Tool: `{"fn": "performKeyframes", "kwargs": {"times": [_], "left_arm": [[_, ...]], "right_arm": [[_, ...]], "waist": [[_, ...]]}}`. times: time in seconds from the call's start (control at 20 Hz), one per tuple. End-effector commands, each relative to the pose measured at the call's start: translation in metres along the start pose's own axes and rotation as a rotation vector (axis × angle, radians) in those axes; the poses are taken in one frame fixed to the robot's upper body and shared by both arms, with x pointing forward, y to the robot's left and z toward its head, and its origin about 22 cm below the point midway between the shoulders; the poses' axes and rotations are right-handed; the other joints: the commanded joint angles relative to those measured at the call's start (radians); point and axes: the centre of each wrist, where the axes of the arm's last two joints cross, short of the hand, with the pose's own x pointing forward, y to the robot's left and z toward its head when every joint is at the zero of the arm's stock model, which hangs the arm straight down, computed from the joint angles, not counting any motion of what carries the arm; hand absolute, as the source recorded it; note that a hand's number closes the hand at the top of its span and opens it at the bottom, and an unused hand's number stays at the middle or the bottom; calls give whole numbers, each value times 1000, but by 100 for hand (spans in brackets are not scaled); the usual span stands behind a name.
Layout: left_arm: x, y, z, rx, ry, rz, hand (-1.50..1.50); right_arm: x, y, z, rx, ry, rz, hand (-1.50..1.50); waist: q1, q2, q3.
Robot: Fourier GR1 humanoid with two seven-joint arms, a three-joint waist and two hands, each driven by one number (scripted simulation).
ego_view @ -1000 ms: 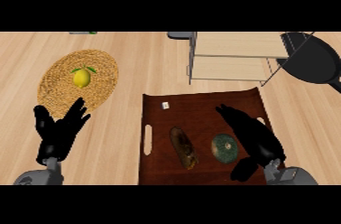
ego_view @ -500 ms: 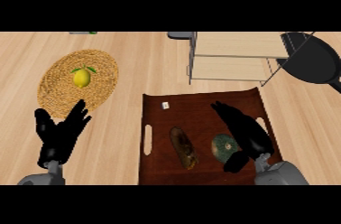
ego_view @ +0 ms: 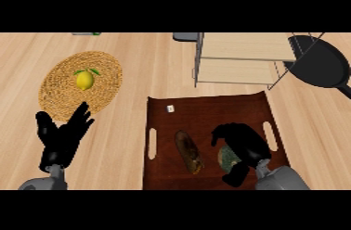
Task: Pick the squash from the tray and place it in the tiered shelf
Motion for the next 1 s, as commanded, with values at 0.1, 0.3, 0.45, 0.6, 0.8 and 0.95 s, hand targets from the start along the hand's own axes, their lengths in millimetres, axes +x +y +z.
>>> {"fn": "performKeyframes", "kwargs": {"times": [0.1, 0.3, 0.45, 0.6, 0.8, 0.95], "left_arm": [[-3, 5, -11, -2, 16, 5, 0], [3, 4, -10, 23, 23, -9, 0], [-6, 12, -3, 15, 42, 12, 0], [-5, 22, 2, -2, 48, -5, 0], [-10, -4, 3, 9, 48, -8, 0], [-6, 2, -3, 9, 43, -11, 0]], "right_arm": [[8, 13, 8, 42, -91, -60, 150], [20, 4, 11, -31, -167, -91, 150], [16, -16, 18, -100, -138, -86, 150], [71, -14, -2, -138, 21, -196, 150], [97, -36, 2, -256, 96, -349, 150], [126, -80, 17, -421, 63, -320, 150]], "waist": [[-9, 13, 5], [-8, 13, 5], [-6, 13, 5], [-1, 13, 5], [5, 11, 5], [-2, 10, 5]]}}
